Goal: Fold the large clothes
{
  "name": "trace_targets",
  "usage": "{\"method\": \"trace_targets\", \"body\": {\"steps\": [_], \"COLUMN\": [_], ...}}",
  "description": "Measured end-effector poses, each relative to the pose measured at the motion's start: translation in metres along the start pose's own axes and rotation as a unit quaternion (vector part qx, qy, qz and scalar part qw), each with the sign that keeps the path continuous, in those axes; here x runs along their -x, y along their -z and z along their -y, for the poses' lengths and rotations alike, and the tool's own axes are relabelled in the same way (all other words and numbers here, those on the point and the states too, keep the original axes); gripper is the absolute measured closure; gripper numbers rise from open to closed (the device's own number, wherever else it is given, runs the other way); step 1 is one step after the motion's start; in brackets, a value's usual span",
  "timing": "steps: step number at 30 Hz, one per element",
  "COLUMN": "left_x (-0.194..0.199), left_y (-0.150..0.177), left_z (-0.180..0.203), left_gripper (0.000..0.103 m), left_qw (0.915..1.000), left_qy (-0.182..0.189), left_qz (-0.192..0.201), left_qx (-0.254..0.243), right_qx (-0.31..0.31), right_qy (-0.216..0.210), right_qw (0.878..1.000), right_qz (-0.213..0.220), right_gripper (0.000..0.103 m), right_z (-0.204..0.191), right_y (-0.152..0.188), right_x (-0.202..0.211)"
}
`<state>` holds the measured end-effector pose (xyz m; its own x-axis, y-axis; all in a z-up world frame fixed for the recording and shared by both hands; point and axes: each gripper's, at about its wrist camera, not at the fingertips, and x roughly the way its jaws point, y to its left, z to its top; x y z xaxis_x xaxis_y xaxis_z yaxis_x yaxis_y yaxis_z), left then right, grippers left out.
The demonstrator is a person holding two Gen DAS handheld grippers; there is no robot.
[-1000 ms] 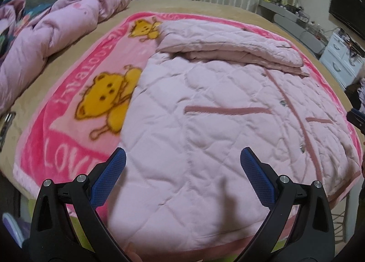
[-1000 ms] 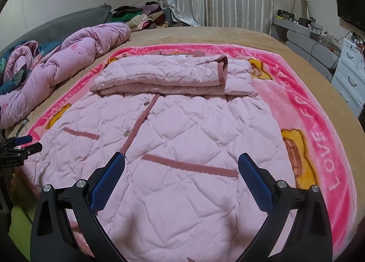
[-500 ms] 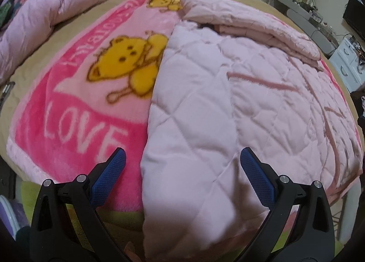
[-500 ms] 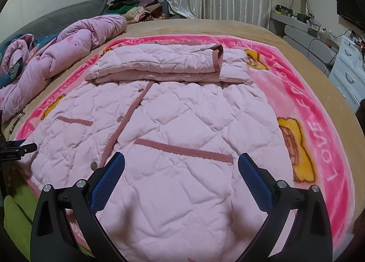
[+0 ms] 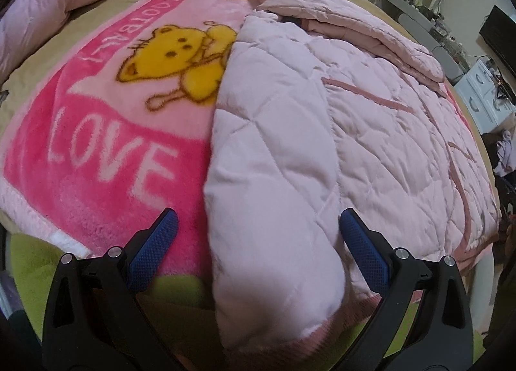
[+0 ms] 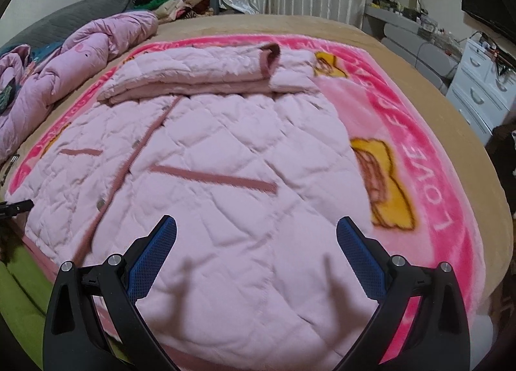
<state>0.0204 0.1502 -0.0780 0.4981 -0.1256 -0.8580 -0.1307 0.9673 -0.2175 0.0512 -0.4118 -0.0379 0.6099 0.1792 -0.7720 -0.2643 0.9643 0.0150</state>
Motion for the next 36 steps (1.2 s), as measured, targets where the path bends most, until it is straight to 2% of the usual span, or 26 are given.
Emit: {"method": "trace_targets", "body": {"steps": [1,2,5,7,9,12,16,20,21,23,28,31,33,36], "left_x": [0.001,0.002,0.001,0.001,0.003,0.009,0.012,0.011,0.011,0.010,0.008,0.008,0.008,0.008], "left_y": [0.001,0.002,0.005,0.006,0.005,0.004,0.003,0.003,0.003,0.003,0.006,0.007,0.007,0.008], "left_z": [0.001,0.004,0.012,0.017,0.019,0.019,0.022,0.022,0.022,0.021,0.017,0.015,0.014,0.013], "left_gripper": [0.010,0.014,0.042,0.050,0.065,0.074,0.076,0.076,0.076,0.075,0.069,0.064,0.059,0.051], "left_qw": [1.0000,1.0000,0.9995,0.9995,0.9994,0.9992,0.9990,0.9991,0.9991,0.9991,0.9994,0.9996,0.9997,0.9998], "left_qy": [0.001,0.004,0.031,0.022,0.026,0.030,0.029,0.028,0.028,0.026,0.025,0.023,0.020,0.014], "left_qz": [0.001,0.005,0.006,0.009,0.013,0.019,0.023,0.020,0.021,0.020,0.016,0.014,0.012,0.010], "left_qx": [-0.001,-0.002,-0.006,-0.020,-0.020,-0.020,-0.025,-0.024,-0.025,-0.026,-0.017,-0.013,-0.011,-0.012], "right_qx": [-0.002,-0.006,-0.022,-0.033,-0.040,-0.035,-0.041,-0.079,-0.085,-0.098,-0.118,-0.124,-0.123,-0.112], "right_qy": [-0.001,0.000,0.001,0.006,0.006,0.003,-0.017,-0.068,-0.084,-0.109,-0.131,-0.138,-0.147,-0.150], "right_qw": [1.000,1.000,0.999,0.998,0.997,0.996,0.993,0.987,0.984,0.980,0.975,0.975,0.975,0.978], "right_qz": [-0.005,-0.014,-0.037,-0.049,-0.066,-0.084,-0.108,-0.125,-0.132,-0.137,-0.132,-0.125,-0.114,-0.096], "right_gripper": [0.004,0.004,0.004,0.004,0.004,0.004,0.004,0.005,0.014,0.023,0.033,0.042,0.059,0.073], "right_z": [0.004,0.011,0.029,0.039,0.047,0.050,0.057,0.063,0.062,0.062,0.063,0.063,0.064,0.063], "right_y": [0.002,0.006,0.017,0.024,0.031,0.041,0.057,0.071,0.075,0.079,0.083,0.082,0.079,0.074], "right_x": [0.001,0.002,0.003,0.002,-0.001,-0.002,-0.005,-0.009,-0.012,-0.016,-0.015,-0.012,-0.009,0.000]}}
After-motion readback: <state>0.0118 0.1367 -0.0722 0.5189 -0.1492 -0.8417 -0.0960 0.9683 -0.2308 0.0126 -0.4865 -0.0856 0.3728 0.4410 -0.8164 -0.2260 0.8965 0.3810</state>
